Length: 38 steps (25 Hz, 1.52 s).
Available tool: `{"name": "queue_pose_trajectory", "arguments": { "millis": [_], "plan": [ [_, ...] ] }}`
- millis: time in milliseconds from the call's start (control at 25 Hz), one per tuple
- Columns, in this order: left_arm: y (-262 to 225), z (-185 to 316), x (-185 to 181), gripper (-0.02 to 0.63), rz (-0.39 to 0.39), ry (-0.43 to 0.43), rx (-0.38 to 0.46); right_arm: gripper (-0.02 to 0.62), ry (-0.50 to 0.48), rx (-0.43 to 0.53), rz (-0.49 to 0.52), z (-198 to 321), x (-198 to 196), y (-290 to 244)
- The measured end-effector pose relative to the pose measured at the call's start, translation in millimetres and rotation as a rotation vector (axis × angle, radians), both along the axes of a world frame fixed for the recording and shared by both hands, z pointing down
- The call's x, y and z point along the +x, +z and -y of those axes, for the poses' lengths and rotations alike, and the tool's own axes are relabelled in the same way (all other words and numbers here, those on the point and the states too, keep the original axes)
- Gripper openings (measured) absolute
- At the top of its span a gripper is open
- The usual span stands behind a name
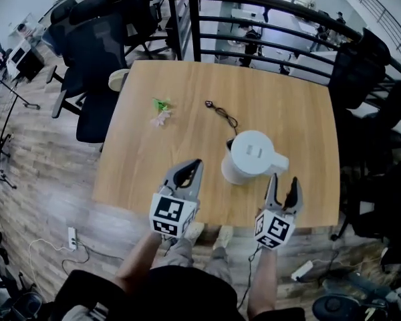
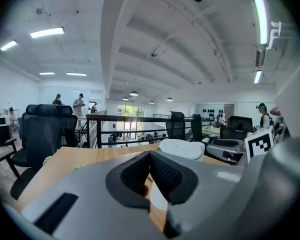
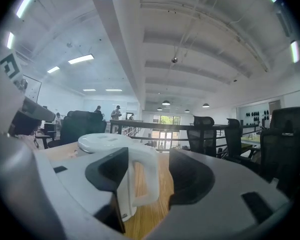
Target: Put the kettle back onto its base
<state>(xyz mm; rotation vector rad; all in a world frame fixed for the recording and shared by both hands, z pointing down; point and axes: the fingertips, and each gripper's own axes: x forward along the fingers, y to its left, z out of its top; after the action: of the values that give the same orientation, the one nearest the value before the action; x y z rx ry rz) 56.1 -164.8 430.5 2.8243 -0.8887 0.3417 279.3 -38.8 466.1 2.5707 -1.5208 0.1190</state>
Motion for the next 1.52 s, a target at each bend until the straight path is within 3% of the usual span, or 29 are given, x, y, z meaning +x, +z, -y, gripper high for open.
{"name": "queue_pose_trajectory", "arguments": {
  "millis": [760, 1080, 1520],
  "plan": [
    [-59, -51, 30, 0.002, -0.079, 0.261, 0.078, 0.152, 0.124, 0.060, -0.048, -73, -53, -78],
    [-68, -78, 43, 0.002, -0.094, 0.373, 0.087, 0.086, 0.174, 0.055, -0.060, -99, -65, -89],
    [-65, -98, 50, 0.002, -0.080, 0.458, 0.089, 0.005, 0.230, 0.066, -0.055, -112, -76, -88]
  ]
}}
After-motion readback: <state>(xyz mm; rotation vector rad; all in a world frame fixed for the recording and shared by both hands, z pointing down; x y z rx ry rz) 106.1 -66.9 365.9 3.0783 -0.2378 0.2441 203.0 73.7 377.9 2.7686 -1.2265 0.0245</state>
